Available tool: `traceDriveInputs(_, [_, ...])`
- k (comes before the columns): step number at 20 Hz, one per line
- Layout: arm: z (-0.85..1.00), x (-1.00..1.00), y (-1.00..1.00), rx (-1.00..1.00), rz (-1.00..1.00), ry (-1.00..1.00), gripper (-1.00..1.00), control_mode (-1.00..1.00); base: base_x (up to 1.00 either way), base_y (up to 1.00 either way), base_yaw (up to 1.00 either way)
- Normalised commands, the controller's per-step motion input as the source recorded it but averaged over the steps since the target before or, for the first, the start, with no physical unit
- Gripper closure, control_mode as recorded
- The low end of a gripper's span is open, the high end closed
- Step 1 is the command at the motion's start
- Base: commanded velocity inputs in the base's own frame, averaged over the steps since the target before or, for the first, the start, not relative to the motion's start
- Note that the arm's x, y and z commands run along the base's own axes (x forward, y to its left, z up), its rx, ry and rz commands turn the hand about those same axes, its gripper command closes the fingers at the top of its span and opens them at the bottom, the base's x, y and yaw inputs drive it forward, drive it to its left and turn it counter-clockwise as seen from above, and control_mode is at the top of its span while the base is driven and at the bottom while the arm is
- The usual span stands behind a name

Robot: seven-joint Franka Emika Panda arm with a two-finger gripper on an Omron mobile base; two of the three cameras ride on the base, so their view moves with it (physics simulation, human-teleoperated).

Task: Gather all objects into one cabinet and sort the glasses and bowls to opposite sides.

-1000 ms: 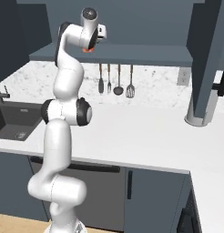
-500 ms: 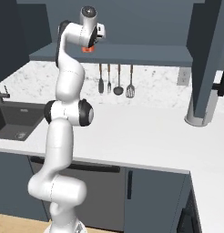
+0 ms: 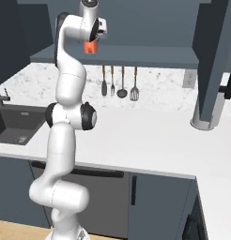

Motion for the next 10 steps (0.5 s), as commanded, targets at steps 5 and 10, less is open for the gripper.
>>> traceDriveInputs(5, [-0.71,-0.48,0.04,0.00,0.00,-0.07,-1.00,-1.00,0.00,0.00,0.00])
traceDriveInputs(10, [-0.84,-0.23,0.04,0.00,0.00,-0.14,-1.00,-1.00,0.00,0.00,0.00])
